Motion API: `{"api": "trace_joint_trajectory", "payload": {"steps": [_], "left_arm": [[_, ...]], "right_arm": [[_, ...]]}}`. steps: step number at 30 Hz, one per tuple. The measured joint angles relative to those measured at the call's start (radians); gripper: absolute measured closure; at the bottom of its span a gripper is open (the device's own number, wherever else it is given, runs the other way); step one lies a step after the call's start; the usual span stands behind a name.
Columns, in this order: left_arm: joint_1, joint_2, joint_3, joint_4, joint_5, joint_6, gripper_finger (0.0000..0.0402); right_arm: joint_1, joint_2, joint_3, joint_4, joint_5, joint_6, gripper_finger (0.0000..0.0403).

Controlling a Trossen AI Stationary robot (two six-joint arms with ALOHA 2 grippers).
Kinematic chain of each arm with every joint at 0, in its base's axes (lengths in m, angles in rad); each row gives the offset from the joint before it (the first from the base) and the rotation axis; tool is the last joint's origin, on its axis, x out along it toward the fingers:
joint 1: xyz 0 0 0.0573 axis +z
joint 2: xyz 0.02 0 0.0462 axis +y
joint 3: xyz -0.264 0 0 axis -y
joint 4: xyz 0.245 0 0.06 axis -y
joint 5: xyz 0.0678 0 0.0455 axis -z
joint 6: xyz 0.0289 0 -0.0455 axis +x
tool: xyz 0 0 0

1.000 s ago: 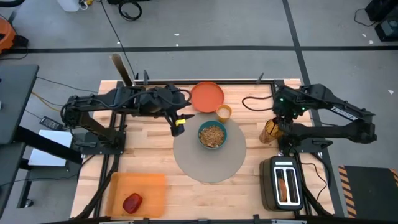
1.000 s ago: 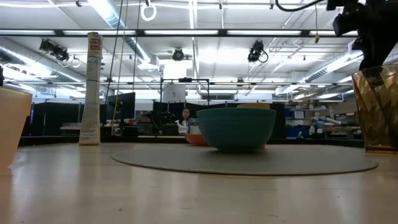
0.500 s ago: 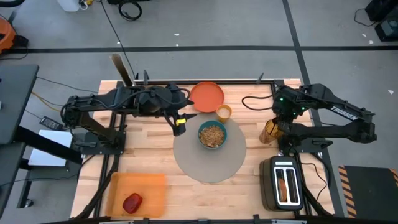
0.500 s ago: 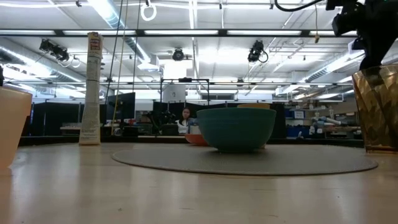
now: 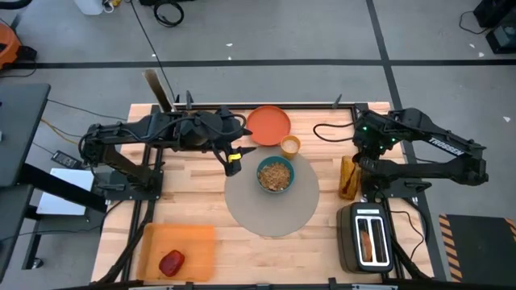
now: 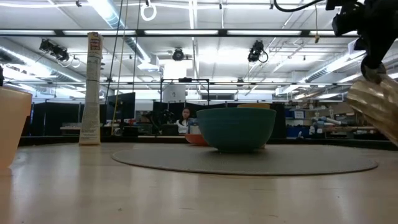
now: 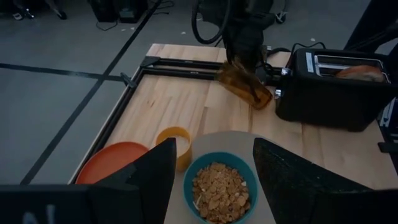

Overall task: Arrange a breakfast setting
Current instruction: Put the black spoon on the gray mat to the right of the green bowl

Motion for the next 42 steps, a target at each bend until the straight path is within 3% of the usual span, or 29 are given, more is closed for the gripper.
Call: {"api": "trace_joint_trajectory", "payload": {"steps": [8, 18, 26, 42], "left_arm": [[0.000, 0.000, 0.000, 0.015, 0.000, 0.000, 0.0180], [0.016, 0.000, 0.000, 0.026, -0.001, -0.005, 0.0180], [0.016, 0.000, 0.000, 0.027, 0.000, -0.008, 0.0180], [-0.048, 0.000, 0.000, 0.014, 0.000, -0.080, 0.0180]], "right_arm": [[0.048, 0.000, 0.124, 0.000, -0.035, -0.003, 0.0391], [0.126, 0.007, 0.198, 0.000, -0.223, 0.079, 0.0391], [0.191, 0.046, 0.198, 0.000, -0.080, 0.115, 0.0391], [0.192, 0.048, 0.197, 0.068, -0.087, 0.178, 0.0391]]}}
